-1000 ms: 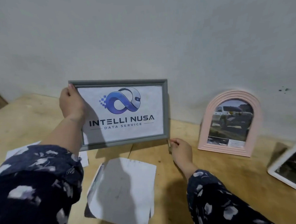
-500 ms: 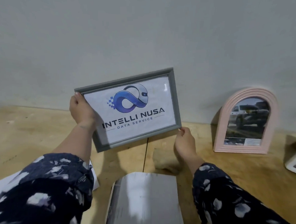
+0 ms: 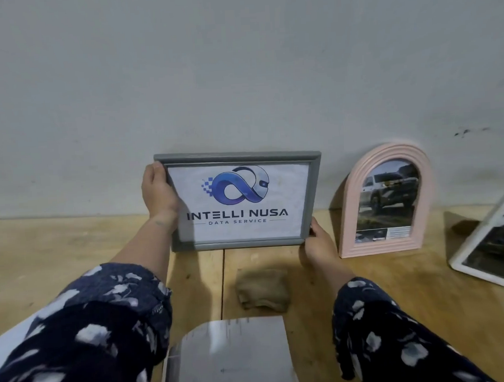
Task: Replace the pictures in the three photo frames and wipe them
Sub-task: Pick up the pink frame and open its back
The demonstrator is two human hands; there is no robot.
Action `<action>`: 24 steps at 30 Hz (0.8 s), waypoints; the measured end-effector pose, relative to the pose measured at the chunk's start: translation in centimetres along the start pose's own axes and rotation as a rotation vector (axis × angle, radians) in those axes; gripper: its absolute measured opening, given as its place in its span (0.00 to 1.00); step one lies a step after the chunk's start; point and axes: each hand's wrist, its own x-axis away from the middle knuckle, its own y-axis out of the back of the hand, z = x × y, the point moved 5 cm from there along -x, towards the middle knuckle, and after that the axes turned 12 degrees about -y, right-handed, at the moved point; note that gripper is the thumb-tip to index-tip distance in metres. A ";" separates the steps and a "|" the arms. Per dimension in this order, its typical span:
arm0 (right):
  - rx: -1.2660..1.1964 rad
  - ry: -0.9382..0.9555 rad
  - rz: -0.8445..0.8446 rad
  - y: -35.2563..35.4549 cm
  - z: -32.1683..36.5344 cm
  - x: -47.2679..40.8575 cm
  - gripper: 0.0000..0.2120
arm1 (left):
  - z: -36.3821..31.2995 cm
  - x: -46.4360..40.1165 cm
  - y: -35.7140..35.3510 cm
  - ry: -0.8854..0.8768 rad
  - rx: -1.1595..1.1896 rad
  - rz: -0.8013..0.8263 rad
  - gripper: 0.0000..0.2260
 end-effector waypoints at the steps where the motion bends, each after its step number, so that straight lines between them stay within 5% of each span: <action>1: 0.016 -0.002 0.014 -0.2 -0.3 -0.3 0.27 | 0.4 -0.2 -0.1 0.002 -0.009 0.004 0.14; 9: 0.071 -0.053 0.012 -0.7 -0.2 -1.1 0.35 | 0.7 -0.5 -0.2 0.045 -0.099 0.018 0.07; 16: 0.208 -0.095 0.030 0.0 -0.8 0.1 0.37 | -2.8 3.5 -1.4 -0.186 -0.569 -0.150 0.25; 24: 0.016 0.082 0.026 5.6 -2.2 2.7 0.27 | -5.3 11.2 -10.1 -0.428 -0.577 0.248 0.22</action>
